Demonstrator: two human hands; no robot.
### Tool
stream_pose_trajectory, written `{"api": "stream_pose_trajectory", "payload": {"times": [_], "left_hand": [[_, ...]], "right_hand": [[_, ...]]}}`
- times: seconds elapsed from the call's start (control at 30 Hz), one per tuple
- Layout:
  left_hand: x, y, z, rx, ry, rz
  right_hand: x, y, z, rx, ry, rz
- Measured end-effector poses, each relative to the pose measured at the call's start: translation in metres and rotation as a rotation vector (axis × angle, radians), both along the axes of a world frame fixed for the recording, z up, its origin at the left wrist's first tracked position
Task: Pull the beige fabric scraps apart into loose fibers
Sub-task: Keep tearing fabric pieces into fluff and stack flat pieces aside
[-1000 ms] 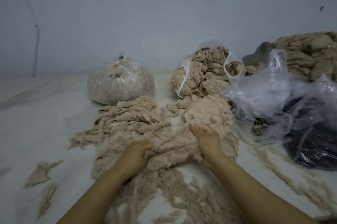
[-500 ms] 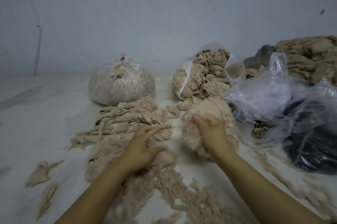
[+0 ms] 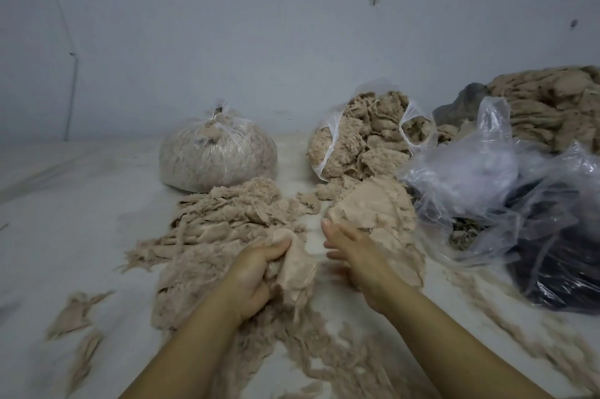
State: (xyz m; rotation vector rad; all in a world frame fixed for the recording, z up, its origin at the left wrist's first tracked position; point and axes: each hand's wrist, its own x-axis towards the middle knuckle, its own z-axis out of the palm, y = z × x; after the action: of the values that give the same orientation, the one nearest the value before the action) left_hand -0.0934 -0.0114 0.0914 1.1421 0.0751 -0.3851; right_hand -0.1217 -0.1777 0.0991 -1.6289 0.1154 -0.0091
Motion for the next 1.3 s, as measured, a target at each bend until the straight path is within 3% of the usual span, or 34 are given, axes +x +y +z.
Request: {"api": "stream_pose_trajectory", "payload": {"times": [0.07,0.13,0.2,0.3,0.53,0.6,0.7,0.8,1.0,1.2,1.3], "left_hand": [[-0.002,0.002,0.005,0.026,-0.009,-0.109],[-0.005,0.000,0.007,0.060,-0.041,-0.181],[-0.008,-0.005,0.006,0.108,-0.103,-0.162],[-0.008,-0.012,0.001,0.214,-0.193,0.045],[0.000,0.000,-0.003,0.406,-0.278,0.276],[0.004,0.006,-0.001,0.422,-0.290,0.359],[0.005,-0.002,0.002,0.370,-0.294,0.351],[0.002,-0.020,0.004,0.370,-0.346,0.327],[0.014,-0.023,0.003,0.297,-0.267,0.436],[0.027,-0.009,0.005,0.306,-0.204,0.526],[0.033,0.003,0.010,0.348,-0.216,0.494]], "right_hand": [[-0.003,0.006,-0.002,0.235,0.178,0.165],[-0.004,0.014,-0.008,0.376,0.162,0.236],[-0.002,0.021,-0.017,0.324,0.025,0.138],[-0.003,0.024,-0.024,0.201,-0.140,0.006],[-0.001,-0.006,-0.027,0.223,-0.154,-0.264],[-0.006,-0.013,-0.028,0.094,-0.126,-0.185],[-0.015,-0.002,-0.027,-0.097,0.014,0.141],[-0.020,0.013,-0.028,0.116,0.089,0.362],[-0.024,0.008,-0.030,0.076,-0.013,0.341],[-0.036,0.001,-0.032,0.013,0.038,0.389],[-0.042,-0.002,-0.030,-0.122,0.078,0.441]]}}
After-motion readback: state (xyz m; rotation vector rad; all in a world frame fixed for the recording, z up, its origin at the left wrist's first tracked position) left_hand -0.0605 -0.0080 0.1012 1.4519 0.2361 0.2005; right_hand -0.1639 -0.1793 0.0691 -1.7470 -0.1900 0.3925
